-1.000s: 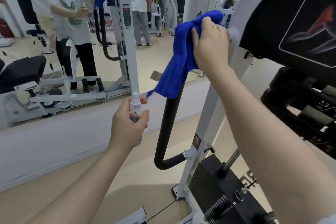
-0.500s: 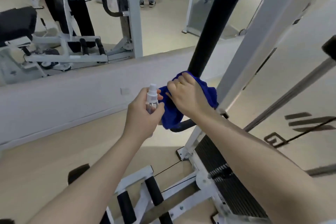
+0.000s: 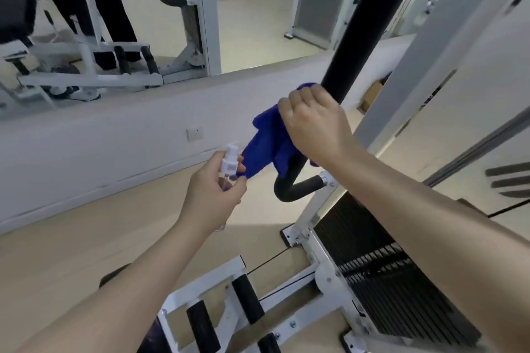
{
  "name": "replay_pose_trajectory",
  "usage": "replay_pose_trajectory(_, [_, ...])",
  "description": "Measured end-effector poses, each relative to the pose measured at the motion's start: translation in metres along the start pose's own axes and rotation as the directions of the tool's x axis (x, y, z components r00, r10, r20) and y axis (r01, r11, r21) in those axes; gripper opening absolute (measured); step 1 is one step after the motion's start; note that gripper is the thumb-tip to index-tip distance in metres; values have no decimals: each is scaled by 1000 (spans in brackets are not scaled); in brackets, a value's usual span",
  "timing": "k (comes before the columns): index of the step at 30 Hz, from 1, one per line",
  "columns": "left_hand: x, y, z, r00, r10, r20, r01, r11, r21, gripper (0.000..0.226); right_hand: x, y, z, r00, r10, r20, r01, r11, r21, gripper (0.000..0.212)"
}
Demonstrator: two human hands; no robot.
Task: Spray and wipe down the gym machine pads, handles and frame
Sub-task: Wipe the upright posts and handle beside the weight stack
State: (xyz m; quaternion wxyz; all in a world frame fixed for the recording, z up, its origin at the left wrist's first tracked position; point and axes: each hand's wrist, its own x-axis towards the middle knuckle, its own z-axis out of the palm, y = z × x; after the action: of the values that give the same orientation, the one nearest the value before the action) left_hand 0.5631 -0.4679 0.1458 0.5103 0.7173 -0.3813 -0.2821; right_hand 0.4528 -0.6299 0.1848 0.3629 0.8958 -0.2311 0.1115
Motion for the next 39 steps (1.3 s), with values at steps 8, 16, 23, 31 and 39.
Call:
replay_pose_trajectory(8, [25, 10, 1, 995, 100, -13, -100, 995, 24, 23, -29, -44, 28, 961, -108, 254, 121, 992, -34, 5])
replay_pose_trajectory(16, [16, -51, 23, 973, 49, 227, -118, 946, 301, 41, -80, -137, 103, 694, -385, 608, 84, 882, 463, 19])
replay_pose_trajectory(23, [2, -72, 86, 852, 41, 522, -441, 593, 674, 60, -172, -74, 107, 526, -187, 830, -625, 576, 526, 22])
replay_pose_trajectory(31, [15, -93, 124, 986, 60, 154, -130, 856, 500, 40, -234, -63, 128, 421, -28, 907, -763, 530, 370, 21])
replay_pose_trajectory(39, [8, -110, 155, 995, -21, 94, -37, 818, 573, 39, -251, -60, 134, 430, -42, 902, -795, 456, 400, 22])
